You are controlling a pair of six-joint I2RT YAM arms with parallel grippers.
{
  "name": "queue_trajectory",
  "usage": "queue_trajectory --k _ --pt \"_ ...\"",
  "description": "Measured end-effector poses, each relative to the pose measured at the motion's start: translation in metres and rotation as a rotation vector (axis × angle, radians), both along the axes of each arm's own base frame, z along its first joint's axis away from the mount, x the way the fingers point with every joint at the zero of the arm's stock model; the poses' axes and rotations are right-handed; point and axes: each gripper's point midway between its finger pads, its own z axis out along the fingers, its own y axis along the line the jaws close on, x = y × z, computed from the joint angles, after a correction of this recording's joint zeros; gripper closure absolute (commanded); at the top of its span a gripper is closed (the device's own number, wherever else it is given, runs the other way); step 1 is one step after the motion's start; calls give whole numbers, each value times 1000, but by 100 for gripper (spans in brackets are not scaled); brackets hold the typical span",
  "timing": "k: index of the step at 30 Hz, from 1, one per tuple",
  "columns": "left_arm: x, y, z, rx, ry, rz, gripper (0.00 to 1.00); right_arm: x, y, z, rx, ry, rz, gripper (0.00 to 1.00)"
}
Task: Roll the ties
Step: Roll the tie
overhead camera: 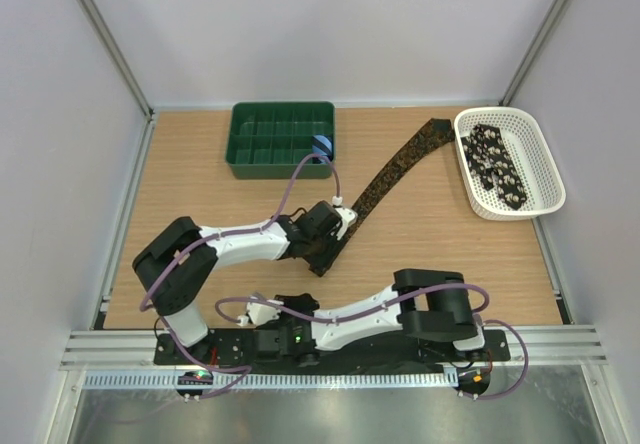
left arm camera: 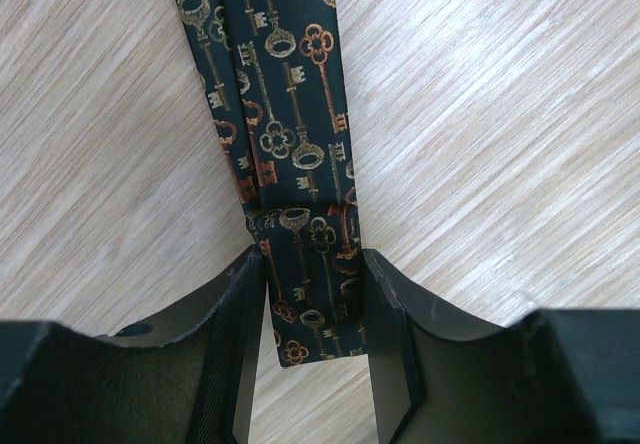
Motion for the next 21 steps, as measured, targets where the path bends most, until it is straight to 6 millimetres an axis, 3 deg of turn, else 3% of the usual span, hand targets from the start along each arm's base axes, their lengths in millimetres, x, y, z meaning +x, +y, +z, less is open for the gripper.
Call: queue_trajectory --k 5,12,21 --pt "0 -4 0 17 31 -7 57 10 -6 -21 -174 -33 -5 65" --pt "-5 -6 0 30 76 -16 56 32 -19 -17 -272 -88 -46 52" --pt "-20 -1 1 52 154 -16 56 49 -29 -14 -324 -135 -71 50"
